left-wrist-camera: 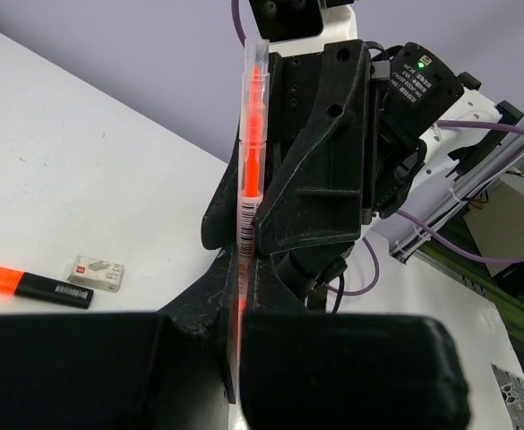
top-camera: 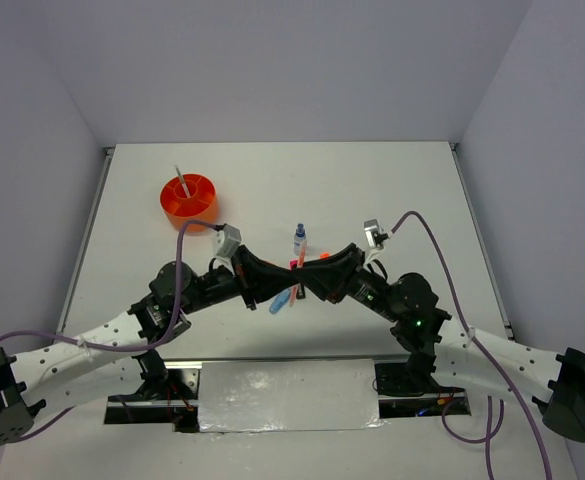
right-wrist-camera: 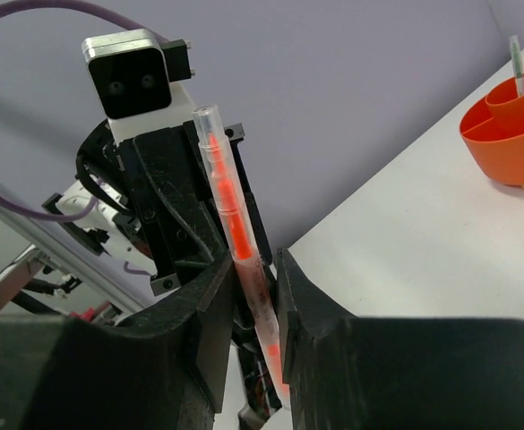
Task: Sort the stationery into containers
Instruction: Close the pen cap on the pen.
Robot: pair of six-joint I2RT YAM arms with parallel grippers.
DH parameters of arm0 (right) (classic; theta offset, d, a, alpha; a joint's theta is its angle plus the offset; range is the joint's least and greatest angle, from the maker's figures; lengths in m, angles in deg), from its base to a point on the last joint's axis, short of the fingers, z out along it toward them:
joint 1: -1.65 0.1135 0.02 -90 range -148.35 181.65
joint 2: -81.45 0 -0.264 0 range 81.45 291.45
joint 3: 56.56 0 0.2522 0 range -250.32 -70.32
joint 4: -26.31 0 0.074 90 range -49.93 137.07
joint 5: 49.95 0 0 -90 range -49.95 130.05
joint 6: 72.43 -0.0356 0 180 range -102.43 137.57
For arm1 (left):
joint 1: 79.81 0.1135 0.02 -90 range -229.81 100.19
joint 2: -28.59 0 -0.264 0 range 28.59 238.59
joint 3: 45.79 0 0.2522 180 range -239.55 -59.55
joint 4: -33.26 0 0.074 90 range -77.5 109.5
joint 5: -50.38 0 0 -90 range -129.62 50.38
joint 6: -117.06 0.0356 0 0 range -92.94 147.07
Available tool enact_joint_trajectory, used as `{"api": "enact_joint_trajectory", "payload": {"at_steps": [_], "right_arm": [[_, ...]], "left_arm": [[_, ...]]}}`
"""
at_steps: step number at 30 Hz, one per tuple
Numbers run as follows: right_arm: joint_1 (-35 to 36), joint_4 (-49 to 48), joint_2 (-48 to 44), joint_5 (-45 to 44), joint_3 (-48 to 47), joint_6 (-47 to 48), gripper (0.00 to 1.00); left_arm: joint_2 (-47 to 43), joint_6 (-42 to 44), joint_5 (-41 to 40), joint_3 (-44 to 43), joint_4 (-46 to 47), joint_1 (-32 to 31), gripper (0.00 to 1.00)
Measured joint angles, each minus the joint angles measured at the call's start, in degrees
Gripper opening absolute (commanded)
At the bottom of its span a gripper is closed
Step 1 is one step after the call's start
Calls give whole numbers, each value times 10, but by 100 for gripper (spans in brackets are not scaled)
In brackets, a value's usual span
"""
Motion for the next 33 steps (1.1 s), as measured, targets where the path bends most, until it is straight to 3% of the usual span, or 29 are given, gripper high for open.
{"api": "enact_joint_trajectory", "payload": {"at_steps": [5,8,11,13,14,16,17,19,26,33], "right_arm": [[1,2,7,2,-9,17,34],[2,13,8,4,-19,28,24],[2,21,7,4,-21,45,6],[2,23,6,4,-21,52,0],[2,24,6,4,-21,55,0],[2,30,5,5,-22,59,0],[2,35,6,5,-22,61,0],[2,46,6,5,-24,70,0],[2,121,5,25,-54,125,0],[4,155,35,78,-70,143,0]], "left_arm": [[7,-2,6,1,12,2,0],[8,-2,12,7,19,1,0],[8,-13,11,10,20,1,0],[8,-16,10,10,19,1,6],[8,-16,10,10,18,1,26],[7,-13,8,10,13,1,53],[7,-9,7,10,7,1,85],[3,-8,4,6,-17,1,99],[-14,28,-47,-85,-144,0,99],[-13,48,-106,-165,-188,0,81]]}}
